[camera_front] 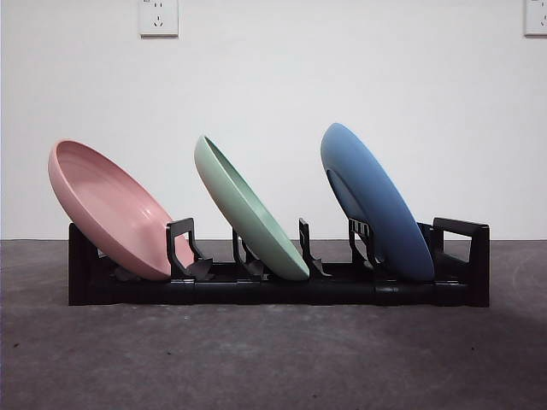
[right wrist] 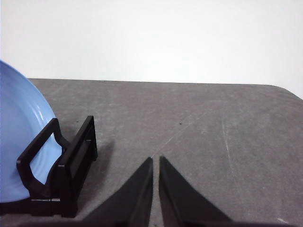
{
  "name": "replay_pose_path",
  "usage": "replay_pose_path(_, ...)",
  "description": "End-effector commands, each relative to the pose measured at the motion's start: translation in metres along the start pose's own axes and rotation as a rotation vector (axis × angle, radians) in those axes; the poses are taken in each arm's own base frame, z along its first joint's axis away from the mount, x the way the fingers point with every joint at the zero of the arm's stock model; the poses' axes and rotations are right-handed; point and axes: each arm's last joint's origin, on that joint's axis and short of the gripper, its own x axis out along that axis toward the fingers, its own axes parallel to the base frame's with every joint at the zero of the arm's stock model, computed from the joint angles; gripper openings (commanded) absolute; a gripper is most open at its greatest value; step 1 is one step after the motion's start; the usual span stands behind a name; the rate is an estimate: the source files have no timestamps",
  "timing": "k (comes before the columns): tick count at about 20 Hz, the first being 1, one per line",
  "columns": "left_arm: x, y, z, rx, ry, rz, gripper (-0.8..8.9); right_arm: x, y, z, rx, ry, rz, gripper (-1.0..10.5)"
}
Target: Place the plate
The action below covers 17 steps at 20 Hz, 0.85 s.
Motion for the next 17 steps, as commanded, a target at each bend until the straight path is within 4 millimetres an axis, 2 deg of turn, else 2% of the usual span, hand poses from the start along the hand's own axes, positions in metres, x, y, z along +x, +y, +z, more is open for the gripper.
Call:
replay_pose_path(1, 0.0001, -0.0009, 0.0047, -0.08, -0.067, -0.013, 0.07, 0.0002, 0.0001, -0.0001, 0.021, -0.006, 0.002, 0.2)
replay_pose_path(6, -0.0002, -0.0018, 0.008, -0.086, -0.099, -0.03, 0.08, 0.0002, 0.0, 0.0, 0.057, -0.007, 0.0, 0.2)
replay_pose_path(12, 0.0, -0.0013, 0.0057, -0.194, -0.075, -0.027, 0.07, 0.0002, 0.0003, 0.0, 0.139, -0.007, 0.008, 0.2)
replay_pose_path(15, 0.0001, -0.0019, 0.0082, -0.217, -0.099, -0.036, 0.07, 0.0001, 0.0021, 0.0016, 0.22, -0.015, 0.074, 0.2)
replay_pose_path(17, -0.0008, -0.0026, 0.0112, -0.298, -0.086, -0.04, 0.1, -0.0003, 0.0032, 0.0042, 0.272, -0.025, 0.11, 0.1)
